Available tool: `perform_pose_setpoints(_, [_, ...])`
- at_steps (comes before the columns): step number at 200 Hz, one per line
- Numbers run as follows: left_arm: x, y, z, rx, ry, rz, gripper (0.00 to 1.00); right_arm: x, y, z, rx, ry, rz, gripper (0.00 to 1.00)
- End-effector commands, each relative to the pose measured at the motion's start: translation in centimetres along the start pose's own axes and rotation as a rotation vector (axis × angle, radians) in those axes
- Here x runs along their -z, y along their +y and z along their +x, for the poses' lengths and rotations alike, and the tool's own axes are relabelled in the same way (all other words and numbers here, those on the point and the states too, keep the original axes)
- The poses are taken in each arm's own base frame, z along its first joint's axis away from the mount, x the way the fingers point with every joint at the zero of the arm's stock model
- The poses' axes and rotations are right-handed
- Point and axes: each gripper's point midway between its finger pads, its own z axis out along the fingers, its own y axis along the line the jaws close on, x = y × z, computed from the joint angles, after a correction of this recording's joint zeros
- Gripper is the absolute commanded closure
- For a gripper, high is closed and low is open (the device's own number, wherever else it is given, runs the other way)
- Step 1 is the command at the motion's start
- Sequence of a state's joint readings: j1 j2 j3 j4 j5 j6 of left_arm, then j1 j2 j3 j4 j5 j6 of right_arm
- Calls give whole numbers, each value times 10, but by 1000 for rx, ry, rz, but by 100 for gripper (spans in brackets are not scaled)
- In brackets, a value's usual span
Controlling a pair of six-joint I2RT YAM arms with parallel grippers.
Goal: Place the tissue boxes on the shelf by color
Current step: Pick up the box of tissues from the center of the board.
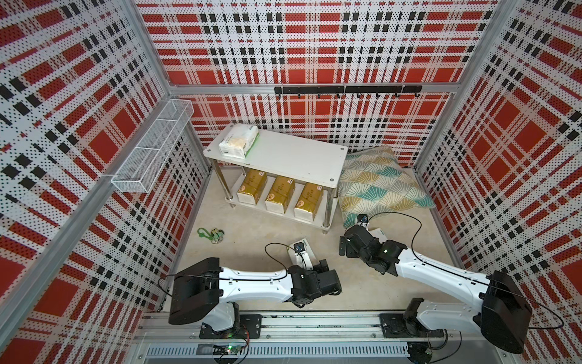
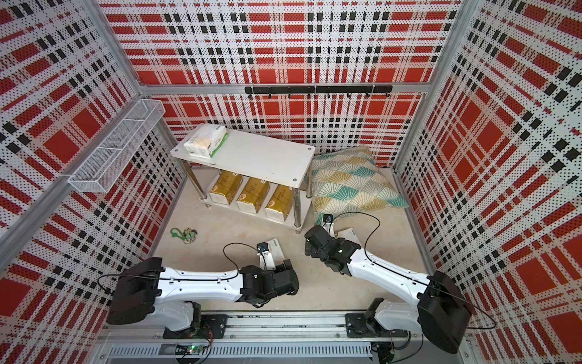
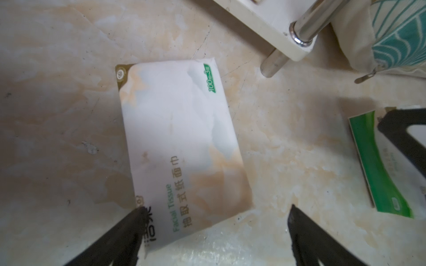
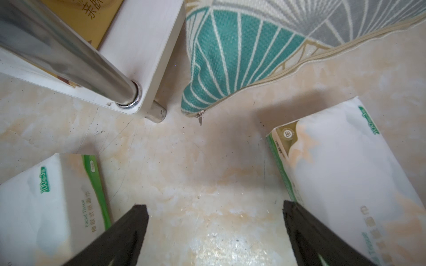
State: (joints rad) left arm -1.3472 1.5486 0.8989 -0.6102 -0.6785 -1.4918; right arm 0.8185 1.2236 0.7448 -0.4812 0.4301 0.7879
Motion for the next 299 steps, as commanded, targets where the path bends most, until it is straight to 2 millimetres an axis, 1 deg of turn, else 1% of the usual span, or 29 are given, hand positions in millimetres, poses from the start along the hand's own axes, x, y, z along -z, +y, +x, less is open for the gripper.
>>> perform_pose_setpoints(1, [-1,3,1,-30,5,-70,1,2,2,-9,8,-32,-24,0])
perform_pose_setpoints(19, [1,8,0,-73,-13,-133,1,1,0,-9,-2,-37,-34,0])
perform_pose_setpoints(50, [2,17,5,-71,7,-173,1,-1,-6,-8,-18,-38,-45,0])
perform_pose_setpoints(80, [8,27,-1,-74,-5,-215,1,-5,-10,-6,-23,-32,-58,0])
perform_pose_setpoints(95, [8,24,-4,-69,-18,-208,1,-7,-11,-7,-22,-33,-62,0])
perform_pose_setpoints(119, [1,13,-4,-71,-24,-199,1,-11,-10,-9,-21,-30,-72,0])
perform_pose_setpoints(131, [-1,10,-5,-63,-28,-203,1,-11,-9,-10,-19,-29,-74,0])
perform_pose_setpoints(147, [-4,11,-5,-47,-28,-203,1,-10,-8,-12,-17,-35,-82,0])
perform_pose_setpoints(181, [-13,21,-4,-27,-22,-222,1,-12,-6,-12,-20,-33,-93,0])
perform_pose_setpoints(207, [-18,19,-5,-41,-32,-230,1,-14,-5,-10,-17,-25,-98,0])
perform_pose_setpoints(248, [-27,14,4,-55,-16,-236,1,-17,-5,-8,-18,-22,-100,0])
perform_pose_setpoints(278, [-29,13,6,-40,-17,-228,1,-19,-5,-6,-20,-20,-104,0])
perform_pose_setpoints(299, [-20,4,0,-10,-45,-190,1,-20,-5,-6,-21,-17,-107,0])
